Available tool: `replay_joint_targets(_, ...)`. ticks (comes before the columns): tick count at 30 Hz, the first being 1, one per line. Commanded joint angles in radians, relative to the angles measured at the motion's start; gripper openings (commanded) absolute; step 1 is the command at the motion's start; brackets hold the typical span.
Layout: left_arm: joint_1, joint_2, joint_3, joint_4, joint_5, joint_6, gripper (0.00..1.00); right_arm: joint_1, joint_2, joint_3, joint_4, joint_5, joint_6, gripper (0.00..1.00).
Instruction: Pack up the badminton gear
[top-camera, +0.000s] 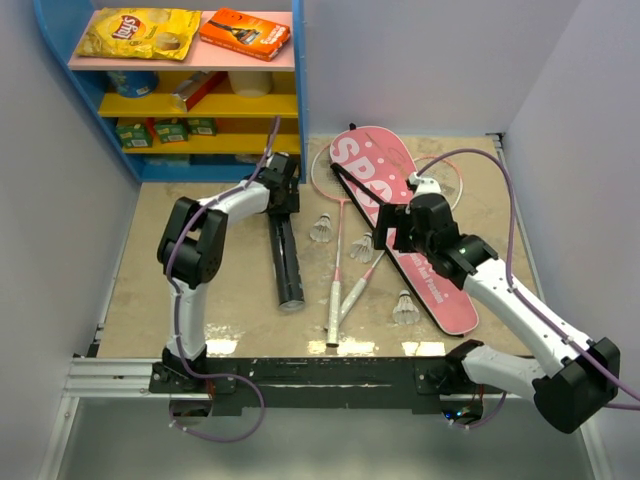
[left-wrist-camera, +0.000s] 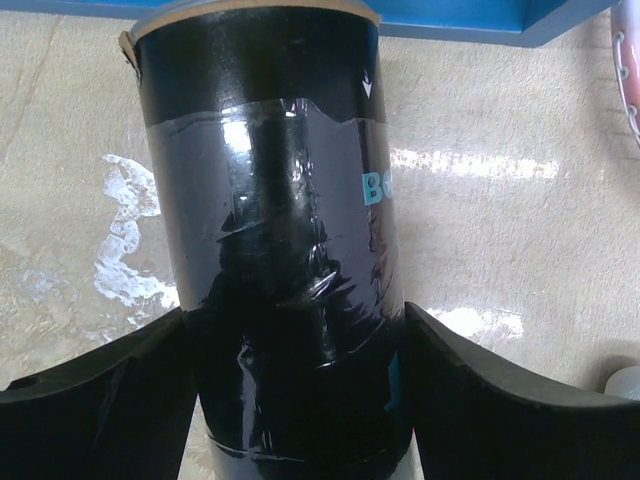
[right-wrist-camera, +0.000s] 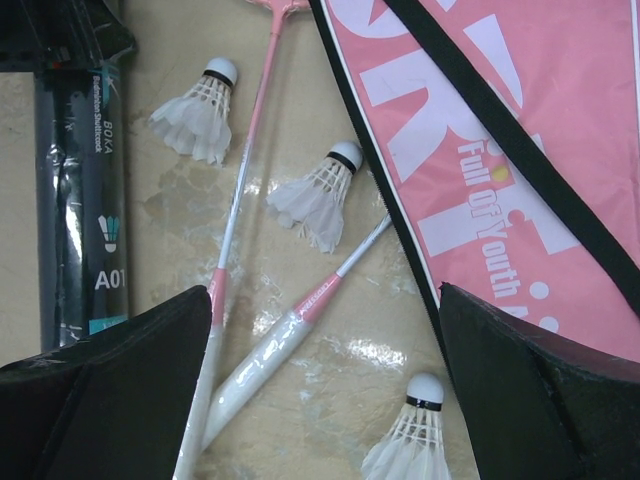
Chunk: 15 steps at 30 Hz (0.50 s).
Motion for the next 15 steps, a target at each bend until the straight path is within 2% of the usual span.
replay_joint_targets(1,-0.013,-0.021,-0.055,-0.021,-0.035,0.002,0.23,0.003,0.005,-0.01,0.017,-0.013,0.014,0.99)
replay_joint_targets(2,-0.02,-0.035,-0.061,-0.021,-0.039,0.004,0.14,0.005,0.005,-0.009,0.015,-0.015,0.016,0.99)
replay_joint_targets(5,-0.043,-0.069,-0.088,-0.024,-0.065,0.03,0.0,0.003,0.006,-0.009,0.017,-0.021,0.011,0.99)
replay_joint_targets(15,-0.091,-0.386,-0.268,0.018,-0.004,0.155,0.0,0.003,0.003,-0.01,0.008,-0.044,0.001,0.99)
